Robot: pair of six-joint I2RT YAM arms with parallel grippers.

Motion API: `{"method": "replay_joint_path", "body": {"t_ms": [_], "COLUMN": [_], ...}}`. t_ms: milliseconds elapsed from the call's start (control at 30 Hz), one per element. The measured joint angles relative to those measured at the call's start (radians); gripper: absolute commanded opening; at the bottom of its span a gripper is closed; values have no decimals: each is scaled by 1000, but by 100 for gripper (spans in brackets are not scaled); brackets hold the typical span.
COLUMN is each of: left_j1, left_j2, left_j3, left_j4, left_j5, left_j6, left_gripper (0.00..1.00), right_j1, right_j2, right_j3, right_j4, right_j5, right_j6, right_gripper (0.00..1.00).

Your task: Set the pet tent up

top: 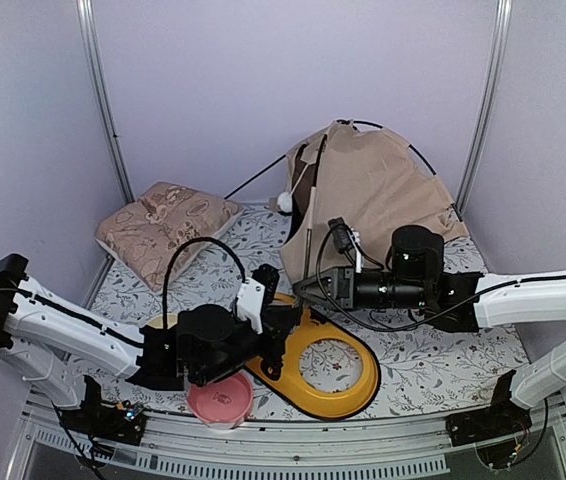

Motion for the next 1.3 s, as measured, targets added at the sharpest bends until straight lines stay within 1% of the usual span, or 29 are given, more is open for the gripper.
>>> {"method": "replay_joint_path", "body": {"t_ms": [467,1033,1300], "left_j1": [-29,-35,-32], "left_j2": [0,-3,-39], "left_j3": [26,34,35], "left_j4": [-34,-76,-99], "left_j5": [-27,-34,3], "left_j6": [-4,-11,-14], "left_gripper": [0,0,0], "right_j1": [-51,-68,-73], "right_j2": [4,9,9], "right_j3": [76,77,76], "right_j4": [-19,-19,-9], "right_j5": [4,2,-17], "right_j6": [-44,-50,-50], "right_gripper": [0,0,0]}}
